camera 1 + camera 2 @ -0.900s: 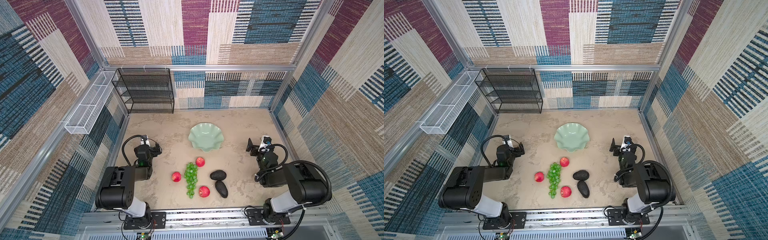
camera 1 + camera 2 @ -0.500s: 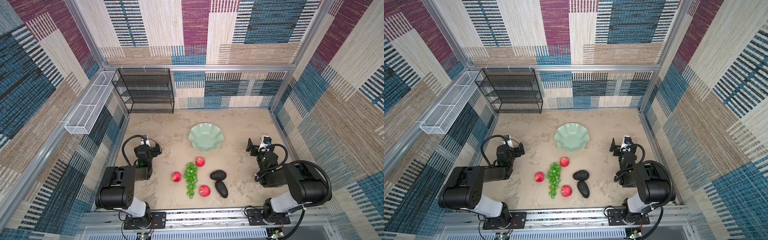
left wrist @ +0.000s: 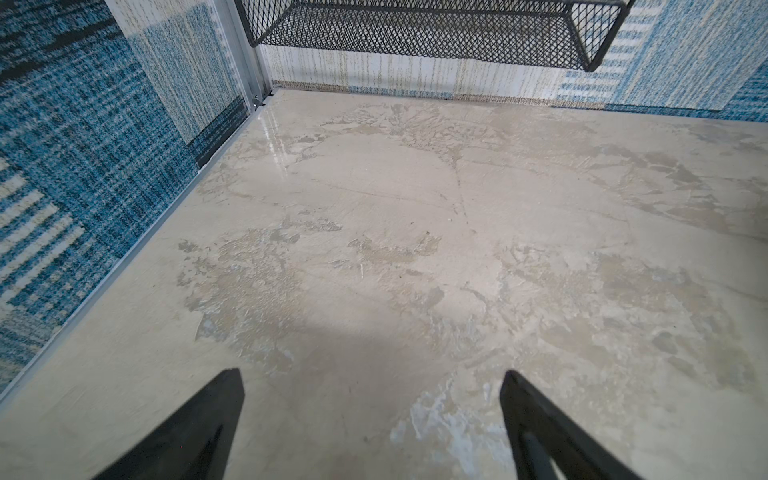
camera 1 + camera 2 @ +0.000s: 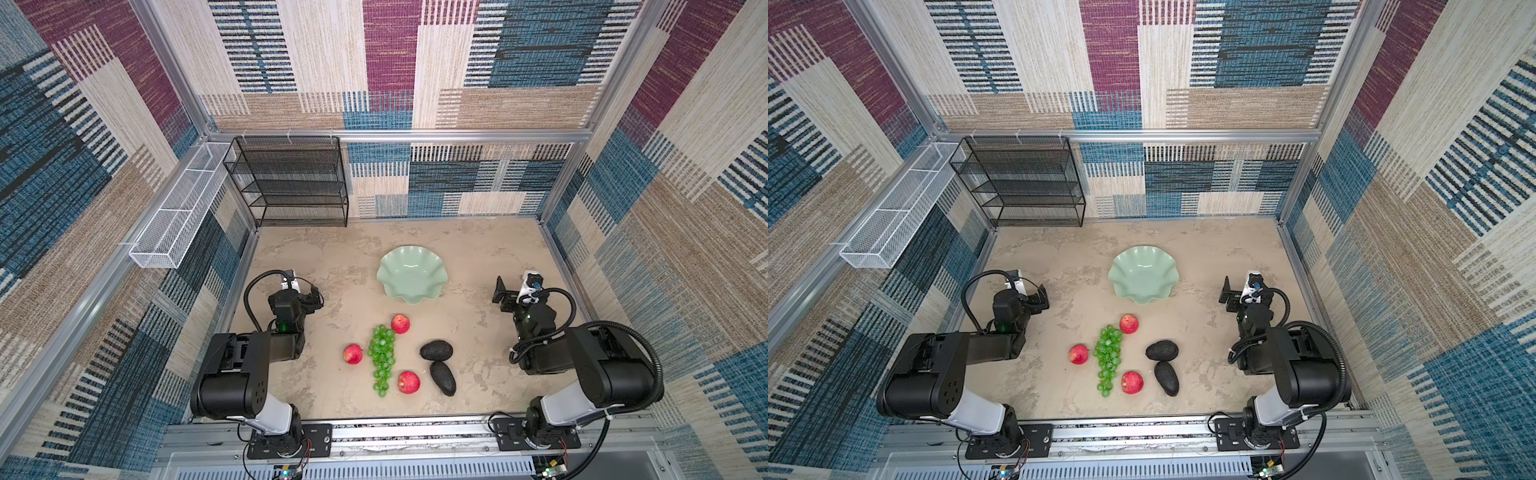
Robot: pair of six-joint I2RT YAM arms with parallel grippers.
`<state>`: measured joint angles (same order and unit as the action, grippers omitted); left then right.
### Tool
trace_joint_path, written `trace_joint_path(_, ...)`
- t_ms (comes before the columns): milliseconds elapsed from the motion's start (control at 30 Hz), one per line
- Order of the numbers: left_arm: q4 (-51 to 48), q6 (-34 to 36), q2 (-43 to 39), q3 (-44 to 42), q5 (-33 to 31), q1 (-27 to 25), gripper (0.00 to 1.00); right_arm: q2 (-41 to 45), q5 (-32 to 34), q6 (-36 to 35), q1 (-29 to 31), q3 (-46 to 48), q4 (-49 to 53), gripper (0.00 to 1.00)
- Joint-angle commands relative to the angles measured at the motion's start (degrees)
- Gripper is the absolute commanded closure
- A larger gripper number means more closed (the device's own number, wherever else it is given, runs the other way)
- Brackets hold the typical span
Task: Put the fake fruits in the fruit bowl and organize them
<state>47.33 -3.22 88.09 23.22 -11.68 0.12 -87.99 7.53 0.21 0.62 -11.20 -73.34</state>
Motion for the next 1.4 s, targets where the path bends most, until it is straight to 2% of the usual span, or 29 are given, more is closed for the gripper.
trace_joint_path(0,1.2,1.2,-0.1,0.2,0.4,0.1,0.01,0.3,0.1,0.5,0.0,0.2,-2.0,0.0)
trace_joint_path(133,1.4,1.2,0.0,0.1,0.4,0.1,0.01,1.1,0.6,0.5,0.1,0.0,-1.4,0.0)
trace_joint_path(200,1.4,1.2,-0.1,0.0,0.4,0.1,0.01,5.4,0.5,-0.2,0.5,-2.3,6.5,0.0)
trace_joint_path(267,1.2,1.5,-1.3,-0.1,0.2,-0.1,0.03,11.3,0.8,0.6,0.6,-7.8,20.7,0.0)
trace_joint_path(300,-2.3,1.9,-4.3,0.7,-0.2,-0.6,0.04,14.1,1.5,3.9,0.7,-10.5,26.7,0.0)
trace_joint_path(367,-18.5,1.1,-10.2,6.8,-4.8,-2.5,0.04,17.9,-1.7,10.2,0.7,-13.8,33.0,0.0)
trace_joint_path(433,-37.2,-10.7,-13.5,15.7,-6.9,-2.4,0.03,19.4,-5.6,18.0,0.6,-15.7,36.0,0.0)
trace_joint_path(500,-45.6,-16.3,-14.8,20.2,-1.4,-2.4,0.04,18.9,-7.9,22.7,0.6,-17.6,39.9,0.0)
trace_joint_path(633,-55.9,-24.0,-16.1,24.9,10.8,-2.6,0.1,15.8,-17.3,21.3,0.6,-20.9,42.9,0.0)
trace_joint_path(833,-72.3,-25.0,-19.6,24.9,22.8,-4.7,0.13,14.4,-20.3,21.7,0.7,-22.5,45.3,0.0)
trace_joint_path(1100,-83.9,-30.2,-30.1,18.0,20.4,-14.6,0.14,10.3,-22.6,22.8,0.8,-23.4,44.3,0.0)
trace_joint_path(1367,-85.0,-33.0,-29.6,14.4,19.9,-19.9,0.15,8.8,-23.2,23.9,1.0,-23.4,43.4,0.0)
